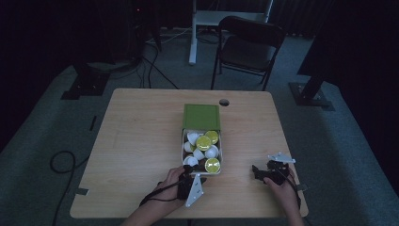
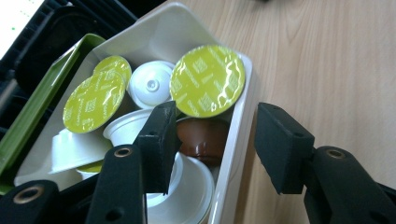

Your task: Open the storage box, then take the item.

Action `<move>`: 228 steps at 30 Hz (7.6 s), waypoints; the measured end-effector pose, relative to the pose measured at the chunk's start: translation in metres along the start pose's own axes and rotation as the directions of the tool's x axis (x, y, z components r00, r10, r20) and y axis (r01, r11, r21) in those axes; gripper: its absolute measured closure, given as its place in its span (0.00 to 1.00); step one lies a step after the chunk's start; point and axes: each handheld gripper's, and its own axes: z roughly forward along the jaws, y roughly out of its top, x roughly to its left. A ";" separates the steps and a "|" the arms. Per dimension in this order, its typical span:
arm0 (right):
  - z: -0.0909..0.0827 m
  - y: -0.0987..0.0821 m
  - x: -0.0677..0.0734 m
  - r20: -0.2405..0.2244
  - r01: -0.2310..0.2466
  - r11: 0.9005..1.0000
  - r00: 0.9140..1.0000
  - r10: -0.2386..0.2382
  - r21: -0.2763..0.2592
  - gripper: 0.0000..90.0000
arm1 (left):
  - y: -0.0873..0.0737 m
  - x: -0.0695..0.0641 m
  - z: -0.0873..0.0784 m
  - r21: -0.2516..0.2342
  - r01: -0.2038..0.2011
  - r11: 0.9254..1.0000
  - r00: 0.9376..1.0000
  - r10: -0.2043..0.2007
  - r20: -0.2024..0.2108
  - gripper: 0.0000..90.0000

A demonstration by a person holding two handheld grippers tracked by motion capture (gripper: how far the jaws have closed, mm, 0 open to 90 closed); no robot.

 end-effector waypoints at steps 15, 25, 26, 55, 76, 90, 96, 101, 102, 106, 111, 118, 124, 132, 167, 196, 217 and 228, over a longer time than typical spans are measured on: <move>0.000 0.000 0.000 0.000 0.000 1.000 1.000 0.000 0.000 0.12 | 0.000 0.025 -0.017 -0.080 0.113 0.990 0.994 -0.113 0.001 0.50; 0.000 0.000 0.000 0.000 0.000 1.000 1.000 0.000 0.000 0.12 | -0.007 0.038 -0.024 -0.115 0.192 0.975 0.980 -0.197 -0.028 0.40; 0.000 0.000 0.000 0.000 0.000 1.000 1.000 0.000 0.000 0.12 | -0.008 0.040 -0.025 -0.121 0.200 0.972 0.978 -0.206 -0.038 0.38; 0.000 0.000 0.000 0.000 -0.001 1.000 1.000 0.001 0.000 0.12 | -0.063 0.073 -0.048 -0.111 0.381 0.918 0.897 -0.396 -0.196 0.20; 0.000 0.000 0.000 0.000 0.000 1.000 1.000 0.000 0.000 0.11 | -0.114 0.065 -0.055 0.025 0.483 0.875 0.862 -0.470 -0.189 0.16; 0.000 0.000 0.000 0.000 -0.001 1.000 1.000 0.001 0.000 0.11 | -0.146 0.064 -0.070 0.105 0.664 0.741 0.739 -0.628 -0.245 0.17; 0.000 0.000 0.000 0.000 -0.001 1.000 1.000 0.001 0.000 0.12 | -0.160 0.063 -0.078 0.102 0.692 0.714 0.707 -0.644 -0.293 0.17; 0.000 0.000 0.000 0.000 -0.001 1.000 1.000 0.001 0.000 0.11 | -0.169 0.064 -0.086 0.123 0.708 0.695 0.693 -0.650 -0.313 0.17; 0.000 0.000 0.000 0.000 -0.001 1.000 1.000 0.001 0.000 0.11 | -0.171 0.064 -0.087 0.129 0.713 0.690 0.688 -0.651 -0.320 0.17; 0.000 0.000 0.000 0.000 -0.001 1.000 1.000 0.001 0.000 0.11 | -0.175 0.064 -0.091 0.134 0.743 0.655 0.656 -0.675 -0.338 0.17; 0.000 0.000 0.000 0.000 -0.001 1.000 1.000 0.001 0.000 0.11 | -0.181 0.063 -0.093 0.156 0.753 0.639 0.646 -0.674 -0.358 0.17; 0.000 0.000 0.000 -0.001 0.002 1.000 1.000 -0.002 -0.001 0.11 | -0.185 0.061 -0.091 0.175 0.772 0.611 0.630 -0.698 -0.341 0.17; 0.001 0.000 0.000 -0.002 0.004 1.000 1.000 -0.004 -0.001 0.11 | -0.187 0.059 -0.088 0.187 0.777 0.601 0.626 -0.703 -0.338 0.17; 0.001 0.001 0.000 -0.003 0.004 1.000 1.000 -0.004 0.000 0.11 | -0.192 0.057 -0.084 0.198 0.783 0.590 0.620 -0.718 -0.315 0.17; 0.003 0.005 0.005 -0.002 0.002 1.000 1.000 -0.002 0.016 0.12 | -0.195 0.062 -0.075 0.281 0.787 0.550 0.613 -0.752 -0.244 0.00; -0.044 0.048 0.032 -0.078 -0.064 0.995 0.995 0.058 -0.075 0.15 | -0.195 0.062 -0.075 0.281 0.788 0.548 0.611 -0.752 -0.247 0.00; -0.053 0.093 0.094 -0.162 0.052 0.986 0.984 -0.078 -0.156 0.15 | -0.195 0.062 -0.075 0.282 0.787 0.548 0.612 -0.752 -0.246 0.00; -0.052 0.115 0.121 -0.202 0.112 0.975 0.968 -0.150 -0.189 0.16 | -0.195 0.062 -0.075 0.280 0.788 0.549 0.611 -0.752 -0.247 0.00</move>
